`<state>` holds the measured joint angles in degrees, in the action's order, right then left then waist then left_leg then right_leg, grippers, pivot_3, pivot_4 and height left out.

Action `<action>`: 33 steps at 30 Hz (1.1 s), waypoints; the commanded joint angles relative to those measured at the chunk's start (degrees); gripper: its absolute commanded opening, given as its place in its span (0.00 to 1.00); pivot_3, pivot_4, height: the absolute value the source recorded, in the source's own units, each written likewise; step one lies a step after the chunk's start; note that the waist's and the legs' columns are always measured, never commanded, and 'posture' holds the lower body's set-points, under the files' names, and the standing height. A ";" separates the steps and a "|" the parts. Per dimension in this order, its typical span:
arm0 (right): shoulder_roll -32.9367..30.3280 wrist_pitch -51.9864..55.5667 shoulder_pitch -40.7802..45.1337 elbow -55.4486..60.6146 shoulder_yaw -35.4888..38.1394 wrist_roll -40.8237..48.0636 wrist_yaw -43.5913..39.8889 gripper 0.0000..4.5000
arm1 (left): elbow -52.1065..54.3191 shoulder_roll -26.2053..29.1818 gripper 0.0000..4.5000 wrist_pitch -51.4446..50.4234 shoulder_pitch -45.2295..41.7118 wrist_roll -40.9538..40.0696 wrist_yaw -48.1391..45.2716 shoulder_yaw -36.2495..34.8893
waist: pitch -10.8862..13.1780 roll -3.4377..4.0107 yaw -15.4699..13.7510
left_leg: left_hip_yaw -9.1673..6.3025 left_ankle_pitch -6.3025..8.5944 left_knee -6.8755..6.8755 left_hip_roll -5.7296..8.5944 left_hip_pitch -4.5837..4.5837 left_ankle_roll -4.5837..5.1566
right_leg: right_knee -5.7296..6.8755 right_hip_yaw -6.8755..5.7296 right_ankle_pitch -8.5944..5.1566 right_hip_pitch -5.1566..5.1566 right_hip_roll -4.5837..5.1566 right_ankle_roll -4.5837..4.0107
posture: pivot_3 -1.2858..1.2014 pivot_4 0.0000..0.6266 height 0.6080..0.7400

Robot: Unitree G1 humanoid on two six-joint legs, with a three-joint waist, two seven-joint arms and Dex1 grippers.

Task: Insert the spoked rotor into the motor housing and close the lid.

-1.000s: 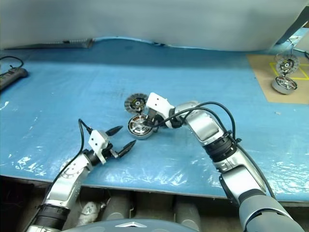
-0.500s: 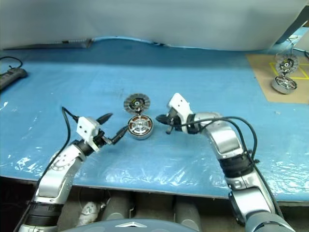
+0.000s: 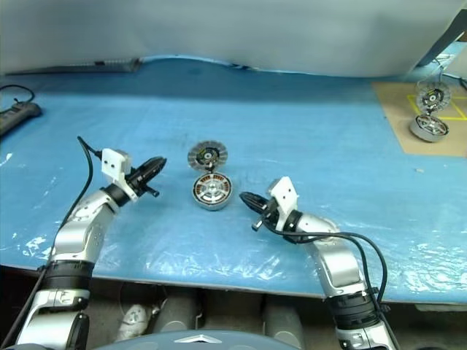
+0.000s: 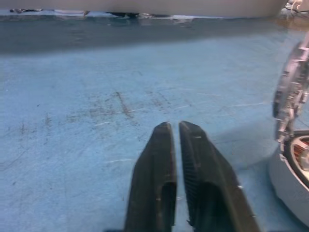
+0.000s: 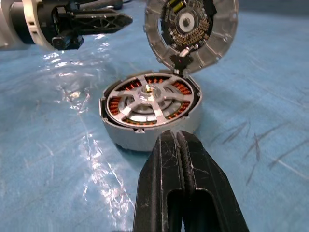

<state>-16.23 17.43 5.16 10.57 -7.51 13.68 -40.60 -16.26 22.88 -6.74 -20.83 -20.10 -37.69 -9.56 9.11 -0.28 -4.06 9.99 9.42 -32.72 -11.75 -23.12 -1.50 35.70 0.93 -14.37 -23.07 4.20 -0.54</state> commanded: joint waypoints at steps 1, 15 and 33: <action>2.13 -4.11 -1.33 0.31 -0.52 -0.22 2.21 0.00 | -8.24 0.95 0.00 1.78 -5.68 0.45 -2.31 -0.58 | 0.00 0.00 -0.05 | 0.00 0.00 0.00 0.00 0.01 0.00 | 0.01 0.00 0.00 0.00 0.00 0.00 | 0.52 0.24 1.00; 4.72 -7.76 -4.26 -1.79 -2.00 -0.82 5.07 0.00 | -43.61 -0.59 0.00 6.58 -29.13 -0.49 -14.39 -3.38 | 0.05 -0.10 -0.54 | -0.07 0.00 0.06 0.05 -0.06 -0.01 | -0.05 -0.11 0.03 0.02 0.06 0.04 | 0.52 0.24 1.00; 6.01 -8.04 -4.42 -2.76 -1.98 -0.82 5.92 0.00 | -56.54 -3.07 0.00 -18.21 -43.83 2.73 -36.18 -2.07 | 0.08 -0.13 -1.48 | -0.09 0.00 0.39 0.06 -0.08 0.00 | -0.29 -0.27 0.00 0.04 0.13 -0.02 | 0.52 0.24 1.00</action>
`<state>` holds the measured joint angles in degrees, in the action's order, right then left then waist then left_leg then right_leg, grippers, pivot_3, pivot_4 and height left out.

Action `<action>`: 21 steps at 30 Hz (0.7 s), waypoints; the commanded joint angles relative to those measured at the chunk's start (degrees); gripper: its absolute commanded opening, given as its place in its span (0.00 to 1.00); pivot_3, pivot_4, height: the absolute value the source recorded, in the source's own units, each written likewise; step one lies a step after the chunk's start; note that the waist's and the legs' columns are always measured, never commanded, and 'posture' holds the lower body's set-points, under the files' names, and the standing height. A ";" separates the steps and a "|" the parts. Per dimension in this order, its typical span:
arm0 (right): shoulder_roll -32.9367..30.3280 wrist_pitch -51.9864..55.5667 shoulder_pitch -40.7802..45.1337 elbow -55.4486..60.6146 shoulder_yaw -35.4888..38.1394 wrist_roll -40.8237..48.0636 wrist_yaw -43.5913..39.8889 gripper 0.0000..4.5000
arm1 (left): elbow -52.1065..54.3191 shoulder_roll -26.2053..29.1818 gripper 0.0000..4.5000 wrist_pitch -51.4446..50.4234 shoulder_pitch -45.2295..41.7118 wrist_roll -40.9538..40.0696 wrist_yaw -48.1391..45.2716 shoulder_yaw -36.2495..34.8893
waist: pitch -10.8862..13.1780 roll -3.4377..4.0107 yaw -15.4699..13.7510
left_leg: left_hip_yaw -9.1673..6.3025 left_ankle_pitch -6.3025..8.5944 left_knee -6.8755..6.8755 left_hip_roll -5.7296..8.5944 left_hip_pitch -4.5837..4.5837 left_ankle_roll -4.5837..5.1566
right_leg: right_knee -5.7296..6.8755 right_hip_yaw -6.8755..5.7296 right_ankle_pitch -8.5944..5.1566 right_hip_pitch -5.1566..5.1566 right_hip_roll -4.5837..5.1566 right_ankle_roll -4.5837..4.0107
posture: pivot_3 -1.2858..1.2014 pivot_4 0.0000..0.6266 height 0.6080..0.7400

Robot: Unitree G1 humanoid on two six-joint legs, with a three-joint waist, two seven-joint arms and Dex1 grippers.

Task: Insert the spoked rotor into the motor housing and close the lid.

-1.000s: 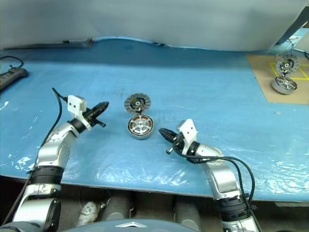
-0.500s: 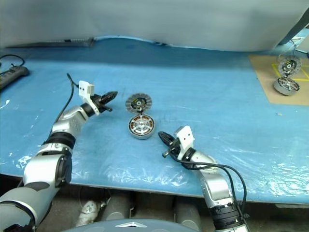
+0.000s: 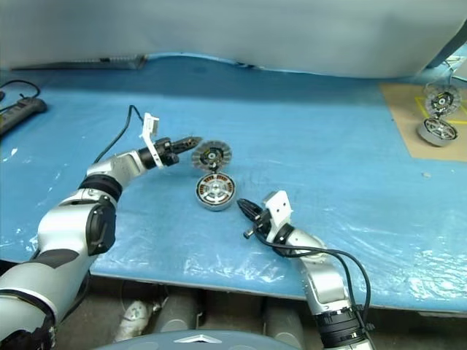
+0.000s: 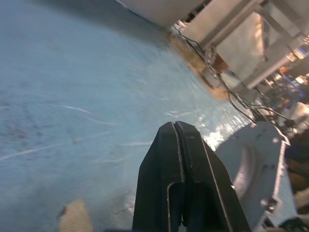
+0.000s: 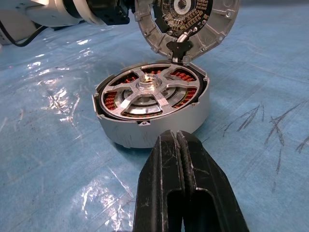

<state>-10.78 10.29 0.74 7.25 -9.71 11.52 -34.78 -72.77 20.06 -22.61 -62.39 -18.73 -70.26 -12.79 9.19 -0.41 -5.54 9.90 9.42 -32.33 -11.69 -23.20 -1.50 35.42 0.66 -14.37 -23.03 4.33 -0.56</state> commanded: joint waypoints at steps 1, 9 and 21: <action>0.67 -0.85 -0.03 0.56 0.18 1.39 0.15 0.00 | -0.20 -0.46 0.00 -2.97 -2.51 2.05 -4.78 1.83 | 0.00 -0.01 -0.01 | 0.00 0.00 0.01 0.00 0.00 0.00 | -0.01 -0.01 0.00 0.01 0.00 0.00 | 0.52 0.24 1.00; 1.14 -0.43 -0.56 0.95 0.04 1.37 0.52 0.00 | -1.05 -1.18 0.00 -4.19 -3.53 7.97 -12.53 6.92 | 0.01 0.00 -0.03 | -0.09 0.00 0.11 0.00 -0.03 0.00 | -0.12 -0.24 0.01 0.08 0.01 0.02 | 0.52 0.24 1.00; 1.79 1.35 -1.68 2.16 0.60 2.19 2.29 0.00 | -1.31 -1.68 0.00 2.65 -2.39 17.91 -19.16 15.80 | 0.01 0.00 -0.04 | -0.28 0.00 0.26 -0.05 -0.01 0.00 | -0.54 -0.55 0.00 0.42 0.05 -0.03 | 0.52 0.24 1.00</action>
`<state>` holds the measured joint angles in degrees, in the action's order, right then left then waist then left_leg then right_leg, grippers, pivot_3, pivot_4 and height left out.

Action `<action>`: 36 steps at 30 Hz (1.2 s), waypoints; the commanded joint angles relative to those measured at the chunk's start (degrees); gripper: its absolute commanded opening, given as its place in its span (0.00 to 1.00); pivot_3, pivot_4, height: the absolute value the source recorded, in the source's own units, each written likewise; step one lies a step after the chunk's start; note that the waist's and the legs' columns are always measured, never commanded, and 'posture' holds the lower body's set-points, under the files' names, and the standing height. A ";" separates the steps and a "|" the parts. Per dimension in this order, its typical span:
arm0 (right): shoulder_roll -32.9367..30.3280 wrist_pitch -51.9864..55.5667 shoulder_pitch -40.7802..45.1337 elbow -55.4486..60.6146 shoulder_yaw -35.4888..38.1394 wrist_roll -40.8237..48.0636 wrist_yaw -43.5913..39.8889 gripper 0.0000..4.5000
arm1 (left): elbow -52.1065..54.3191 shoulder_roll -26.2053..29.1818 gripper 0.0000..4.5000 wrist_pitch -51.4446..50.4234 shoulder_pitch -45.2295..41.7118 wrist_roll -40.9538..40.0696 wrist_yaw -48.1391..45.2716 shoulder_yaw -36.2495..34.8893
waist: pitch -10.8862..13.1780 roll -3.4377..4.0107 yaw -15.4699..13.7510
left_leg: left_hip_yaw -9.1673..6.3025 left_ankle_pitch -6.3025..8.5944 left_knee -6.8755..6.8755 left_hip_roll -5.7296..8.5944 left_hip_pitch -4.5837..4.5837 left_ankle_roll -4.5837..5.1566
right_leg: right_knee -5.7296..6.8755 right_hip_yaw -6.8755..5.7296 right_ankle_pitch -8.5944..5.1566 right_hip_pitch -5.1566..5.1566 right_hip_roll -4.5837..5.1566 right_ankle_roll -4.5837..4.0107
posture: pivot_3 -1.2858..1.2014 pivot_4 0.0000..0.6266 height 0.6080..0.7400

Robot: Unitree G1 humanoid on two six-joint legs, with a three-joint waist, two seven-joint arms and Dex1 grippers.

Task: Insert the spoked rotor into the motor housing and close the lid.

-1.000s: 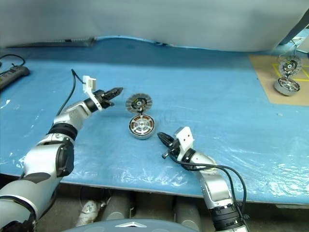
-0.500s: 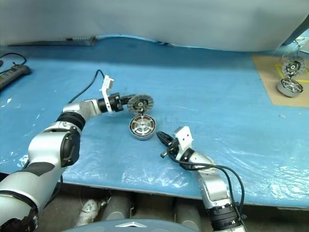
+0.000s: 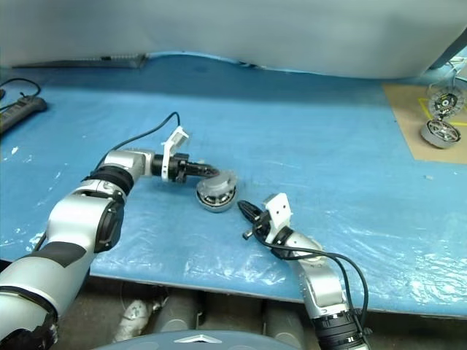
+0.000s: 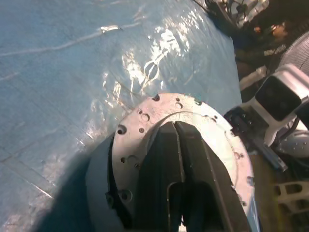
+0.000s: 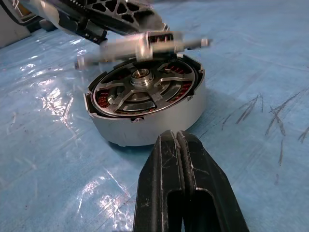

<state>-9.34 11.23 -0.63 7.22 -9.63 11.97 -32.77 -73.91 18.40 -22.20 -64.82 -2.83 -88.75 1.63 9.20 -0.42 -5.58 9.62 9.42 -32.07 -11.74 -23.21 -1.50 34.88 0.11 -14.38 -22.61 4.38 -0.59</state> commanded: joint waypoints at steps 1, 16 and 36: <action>0.30 0.52 -0.31 2.26 0.53 1.75 0.38 0.00 | -0.18 -0.06 0.00 2.93 0.20 2.26 -0.30 1.44 | 0.00 0.00 0.00 | -0.01 0.00 0.00 0.00 0.00 0.00 | 0.00 -0.01 0.00 0.01 0.00 0.00 | 0.52 0.24 1.00; -6.73 13.86 5.42 8.96 7.08 5.59 2.67 0.00 | 30.63 0.79 0.00 12.17 19.03 -12.20 8.42 -11.60 | 0.07 0.04 0.22 | -0.15 0.00 0.12 -0.05 0.12 0.00 | -0.12 -0.07 0.00 0.18 0.03 -0.01 | 0.52 0.24 1.00; -10.48 19.88 28.71 -1.18 -2.92 3.15 -8.15 0.96 | 83.02 -6.85 0.00 14.92 58.87 -14.09 44.13 -7.64 | 0.11 0.09 0.40 | -0.01 0.00 0.09 -0.10 0.03 -0.02 | -0.05 -0.05 0.09 0.03 -0.04 0.18 | 0.52 0.24 1.00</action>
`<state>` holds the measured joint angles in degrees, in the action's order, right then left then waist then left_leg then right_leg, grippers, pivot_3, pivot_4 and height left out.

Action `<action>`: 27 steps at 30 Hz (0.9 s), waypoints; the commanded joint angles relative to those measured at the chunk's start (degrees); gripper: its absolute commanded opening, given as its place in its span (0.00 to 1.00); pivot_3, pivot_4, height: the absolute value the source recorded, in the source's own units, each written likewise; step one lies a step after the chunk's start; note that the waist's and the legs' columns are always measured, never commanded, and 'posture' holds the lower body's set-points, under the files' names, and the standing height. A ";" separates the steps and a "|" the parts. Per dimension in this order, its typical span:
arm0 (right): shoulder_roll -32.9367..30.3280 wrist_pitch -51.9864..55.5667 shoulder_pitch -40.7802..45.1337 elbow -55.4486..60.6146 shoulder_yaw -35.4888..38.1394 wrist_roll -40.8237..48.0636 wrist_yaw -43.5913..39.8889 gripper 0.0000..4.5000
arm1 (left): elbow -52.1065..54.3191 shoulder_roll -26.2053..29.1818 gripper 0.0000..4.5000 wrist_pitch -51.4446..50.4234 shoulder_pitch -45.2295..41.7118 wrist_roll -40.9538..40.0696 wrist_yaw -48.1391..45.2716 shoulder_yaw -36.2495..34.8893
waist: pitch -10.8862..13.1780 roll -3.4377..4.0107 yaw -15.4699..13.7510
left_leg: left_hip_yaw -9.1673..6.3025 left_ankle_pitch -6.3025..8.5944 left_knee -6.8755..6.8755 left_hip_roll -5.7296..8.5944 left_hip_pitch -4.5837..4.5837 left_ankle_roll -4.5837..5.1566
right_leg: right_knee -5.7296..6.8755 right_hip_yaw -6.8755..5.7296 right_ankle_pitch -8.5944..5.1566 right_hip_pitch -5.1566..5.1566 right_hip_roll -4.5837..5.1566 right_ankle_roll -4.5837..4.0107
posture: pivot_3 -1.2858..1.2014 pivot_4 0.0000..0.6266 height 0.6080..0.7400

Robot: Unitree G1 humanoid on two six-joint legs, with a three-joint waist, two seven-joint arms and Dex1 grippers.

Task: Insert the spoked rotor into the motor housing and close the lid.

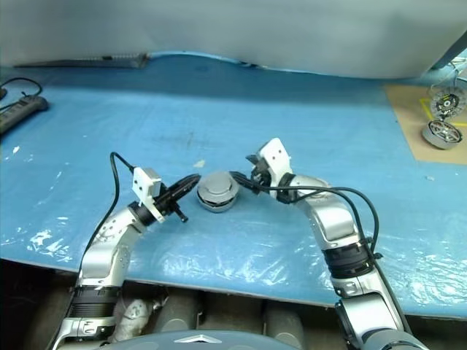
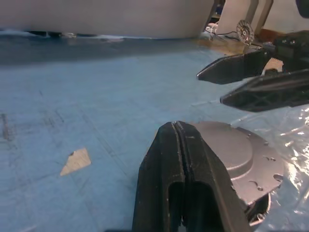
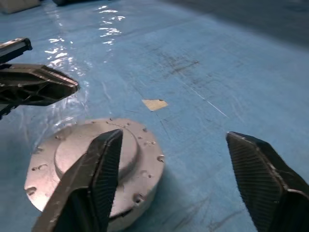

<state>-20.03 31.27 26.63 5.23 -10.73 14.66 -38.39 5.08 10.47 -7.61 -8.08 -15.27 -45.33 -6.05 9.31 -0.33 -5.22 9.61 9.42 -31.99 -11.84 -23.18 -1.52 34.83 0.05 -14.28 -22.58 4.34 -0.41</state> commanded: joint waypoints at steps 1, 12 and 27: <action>0.24 0.04 1.70 0.73 -2.41 0.48 -3.22 0.99 | 4.71 1.66 0.00 0.55 3.08 -1.87 0.59 0.22 | 0.00 0.00 0.07 | 0.01 0.00 0.01 0.01 -0.01 0.00 | 0.00 0.01 0.00 -0.02 -0.01 0.01 | 0.52 0.24 1.00; 0.50 0.19 2.88 -1.17 -7.79 -1.64 -7.50 0.99 | 13.09 3.46 0.00 5.78 17.27 -3.12 1.44 2.89 | 0.00 0.00 1.15 | 0.06 0.01 -0.06 -0.01 0.00 -0.02 | 0.02 0.05 -0.05 -0.04 -0.04 -0.08 | 0.52 0.24 1.00; 5.54 -2.66 3.52 -4.62 -9.60 -6.54 -4.17 0.73 | 6.95 3.32 0.00 15.55 18.85 -1.10 4.89 5.05 | -0.01 0.00 1.32 | 0.11 0.01 -0.21 0.00 0.06 -0.02 | 0.12 0.15 0.01 -0.02 -0.06 0.03 | 0.52 0.24 1.00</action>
<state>-14.96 30.28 30.38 -1.75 -20.06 8.43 -42.81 11.36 13.49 6.29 10.89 -15.53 -40.82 -0.56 9.30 -0.33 -3.90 9.71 9.43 -32.19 -11.84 -23.12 -1.54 34.96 0.20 -14.27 -22.60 4.28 -0.38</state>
